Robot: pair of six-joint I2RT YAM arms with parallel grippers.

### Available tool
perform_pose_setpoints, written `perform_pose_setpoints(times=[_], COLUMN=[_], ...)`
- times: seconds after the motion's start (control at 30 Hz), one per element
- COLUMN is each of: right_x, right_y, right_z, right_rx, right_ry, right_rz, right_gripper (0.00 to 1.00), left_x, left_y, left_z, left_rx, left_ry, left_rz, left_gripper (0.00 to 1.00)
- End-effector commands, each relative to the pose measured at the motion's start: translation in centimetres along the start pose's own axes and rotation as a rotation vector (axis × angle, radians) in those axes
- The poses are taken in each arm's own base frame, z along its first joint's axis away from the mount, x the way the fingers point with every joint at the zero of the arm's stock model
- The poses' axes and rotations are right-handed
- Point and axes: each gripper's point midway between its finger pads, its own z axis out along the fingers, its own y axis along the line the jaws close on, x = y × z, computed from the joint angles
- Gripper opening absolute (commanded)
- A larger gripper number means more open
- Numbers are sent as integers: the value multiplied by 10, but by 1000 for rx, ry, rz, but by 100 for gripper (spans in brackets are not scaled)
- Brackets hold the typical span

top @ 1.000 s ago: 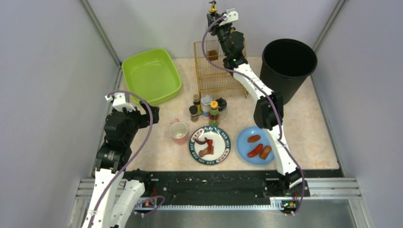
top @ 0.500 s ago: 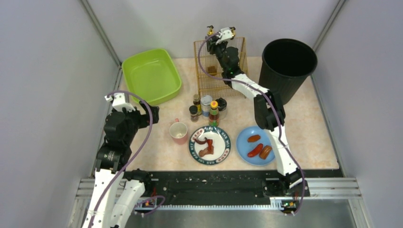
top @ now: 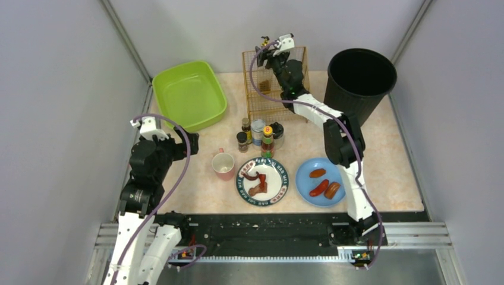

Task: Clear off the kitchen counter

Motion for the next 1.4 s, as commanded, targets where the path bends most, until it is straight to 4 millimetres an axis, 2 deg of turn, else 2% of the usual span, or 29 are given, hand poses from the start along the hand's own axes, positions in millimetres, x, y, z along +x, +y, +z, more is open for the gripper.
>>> perform_pose_setpoints(times=[0.0,0.13,0.33,0.37,0.47,0.5,0.63,0.8,0.93,1.1,1.37], right_x=[-141,-164,-187,-179,-172,-176,-149,-124,-90,-56,-15], right_y=[14,20,44,48,57,59,72,87,95,104,110], right_z=[-9,-27,-74,-85,-118,-131,-179,-233,-270,-284,-289], right_rx=[-8,-21,-86,-102,-147,-167,-238,-295,-291,-279,-205], right_ry=[-237,-219,-109,-63,44,69,277,446,587,661,723], right_rz=[-9,-26,-39,-39,-26,-19,48,79,99,90,45], right_gripper=[76,84,90,90,87,87,87,87,87,87,84], left_x=[-10,-11,-17,-18,-20,-19,-17,-16,-18,-18,-17], left_y=[-3,-2,0,1,2,2,-2,-4,-4,-3,-3], left_z=[-3,-5,-10,-11,-13,-13,-11,-11,-14,-14,-14], left_rx=[15,11,-4,-8,-17,-17,0,16,10,8,5], left_ry=[-45,-55,-77,-81,-93,-93,-78,-74,-82,-80,-76], left_rz=[0,4,7,9,6,3,-5,-11,-10,-12,-11], left_gripper=[99,99,99,99,99,99,99,99,99,99,99])
